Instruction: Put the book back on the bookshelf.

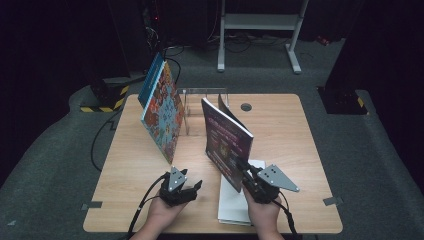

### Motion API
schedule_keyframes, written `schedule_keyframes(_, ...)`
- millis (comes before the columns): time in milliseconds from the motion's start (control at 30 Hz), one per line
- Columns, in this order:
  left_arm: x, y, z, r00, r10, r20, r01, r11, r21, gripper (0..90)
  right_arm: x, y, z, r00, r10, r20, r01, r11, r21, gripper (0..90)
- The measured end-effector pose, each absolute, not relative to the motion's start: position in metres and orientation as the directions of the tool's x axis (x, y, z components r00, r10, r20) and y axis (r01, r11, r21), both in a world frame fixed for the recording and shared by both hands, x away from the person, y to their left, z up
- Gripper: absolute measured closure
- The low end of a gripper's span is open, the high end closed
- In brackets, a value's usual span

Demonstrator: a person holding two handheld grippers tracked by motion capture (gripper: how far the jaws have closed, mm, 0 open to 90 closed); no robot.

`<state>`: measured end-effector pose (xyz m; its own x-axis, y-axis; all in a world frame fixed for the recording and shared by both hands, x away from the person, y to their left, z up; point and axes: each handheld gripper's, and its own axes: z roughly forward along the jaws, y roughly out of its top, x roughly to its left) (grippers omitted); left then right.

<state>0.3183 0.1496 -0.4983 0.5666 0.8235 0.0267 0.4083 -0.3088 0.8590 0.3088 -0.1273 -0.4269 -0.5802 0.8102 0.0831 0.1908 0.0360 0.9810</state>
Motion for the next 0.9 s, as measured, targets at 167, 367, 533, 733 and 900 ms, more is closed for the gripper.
schedule_keyframes(167,0.319,0.155,-0.496,0.560,0.828,0.019,0.408,-0.295,0.864,31.9,0.310,-0.110,-0.425,-0.600,0.796,0.082,0.192,0.043,0.980,84.1)
schedule_keyframes(367,0.319,0.157,-0.494,0.553,0.833,0.016,0.403,-0.284,0.870,32.1,0.313,-0.093,-0.425,-0.626,0.773,0.099,0.214,0.048,0.976,84.1)
schedule_keyframes(533,0.319,0.156,-0.493,0.551,0.834,0.021,0.399,-0.286,0.871,32.0,0.313,-0.089,-0.429,-0.631,0.769,0.106,0.211,0.038,0.977,84.1)
schedule_keyframes(733,0.319,0.158,-0.492,0.551,0.835,-0.002,0.404,-0.265,0.875,32.0,0.316,-0.085,-0.431,-0.638,0.759,0.129,0.216,0.016,0.976,84.1)
schedule_keyframes(900,0.318,0.161,-0.487,0.552,0.834,-0.013,0.395,-0.247,0.885,31.9,0.320,-0.079,-0.434,-0.629,0.770,0.109,0.200,0.025,0.980,84.1)
